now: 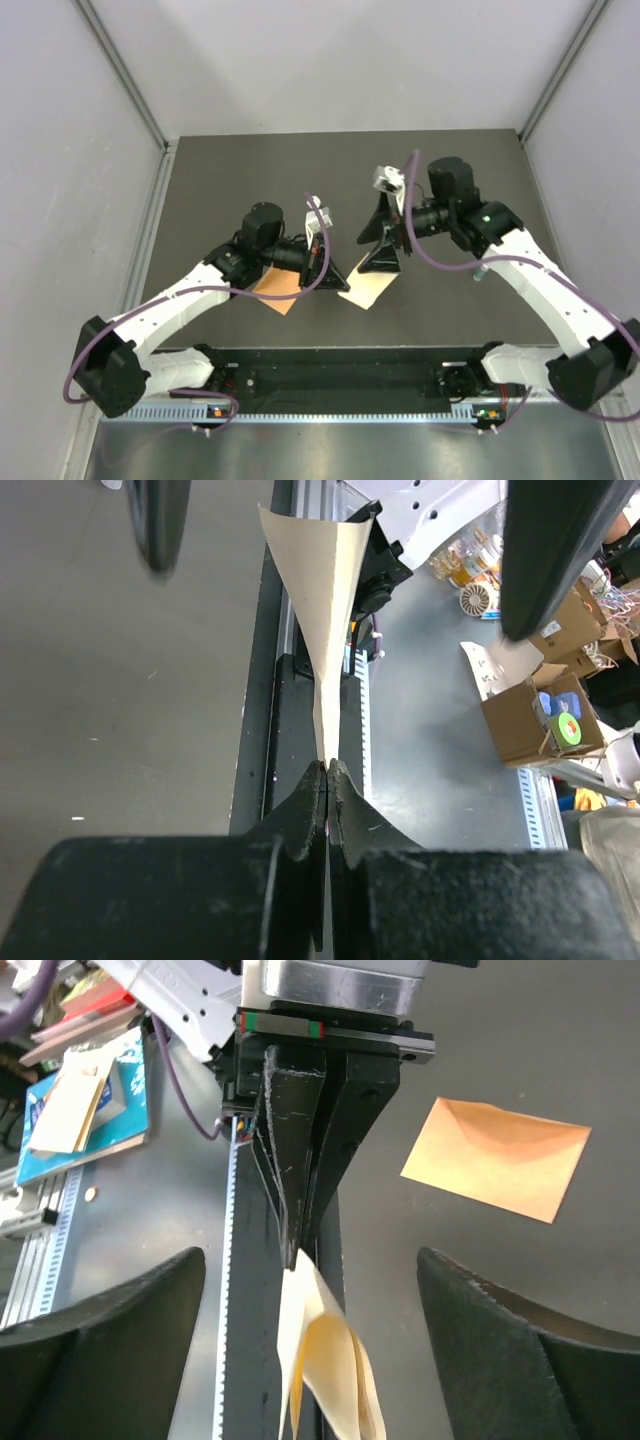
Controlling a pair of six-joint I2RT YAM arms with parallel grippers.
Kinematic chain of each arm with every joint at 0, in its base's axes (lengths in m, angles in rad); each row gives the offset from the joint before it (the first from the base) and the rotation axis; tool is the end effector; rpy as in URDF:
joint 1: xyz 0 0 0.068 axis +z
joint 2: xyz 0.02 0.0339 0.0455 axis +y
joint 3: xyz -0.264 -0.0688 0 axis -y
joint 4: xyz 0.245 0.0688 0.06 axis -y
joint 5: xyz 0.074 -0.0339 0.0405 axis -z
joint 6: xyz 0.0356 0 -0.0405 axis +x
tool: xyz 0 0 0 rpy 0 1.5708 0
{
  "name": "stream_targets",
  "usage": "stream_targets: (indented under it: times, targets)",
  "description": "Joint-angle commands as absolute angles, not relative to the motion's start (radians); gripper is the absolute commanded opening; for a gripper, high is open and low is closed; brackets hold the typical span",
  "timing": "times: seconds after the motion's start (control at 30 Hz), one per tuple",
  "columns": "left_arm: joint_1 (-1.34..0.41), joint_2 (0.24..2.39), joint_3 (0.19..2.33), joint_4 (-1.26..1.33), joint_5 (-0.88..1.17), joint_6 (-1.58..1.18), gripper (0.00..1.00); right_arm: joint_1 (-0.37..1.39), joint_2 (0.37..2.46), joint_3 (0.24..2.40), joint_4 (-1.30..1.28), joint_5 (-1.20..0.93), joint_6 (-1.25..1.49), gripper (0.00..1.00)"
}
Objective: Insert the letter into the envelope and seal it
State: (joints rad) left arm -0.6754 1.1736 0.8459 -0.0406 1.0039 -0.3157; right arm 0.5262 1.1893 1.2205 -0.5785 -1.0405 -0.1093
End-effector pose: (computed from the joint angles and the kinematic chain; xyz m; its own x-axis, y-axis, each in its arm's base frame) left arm 0.1810 -0.1835 0.3014 -0.5620 0.2366 -0.7925 0.8158 0.0006 -0.5784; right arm 0.1950 0.1487 0.3783 -0.3501 -0.2672 -0.8978 -0.9348 0.0385 0.3531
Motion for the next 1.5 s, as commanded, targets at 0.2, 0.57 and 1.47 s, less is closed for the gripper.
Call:
stream_targets:
  times: [0.2,0.57,1.47]
  targets:
    - [-0.680,1.177,0.853,0.060,1.002,-0.350,0.00,0.632,1.287,1.328,-0.692,-0.947,-0.164,0.38]
    - [-0.680,1.189,0.850,0.071,0.983,-0.371,0.00,0.632,1.278,1.347,-0.713,-0.859,-0.176,0.00]
    - [-0.680,1.097,0.696,0.067,0.950,-0.379,0.00,0.347,1.301,1.574,-0.706,-0.813,-0.049,0.00]
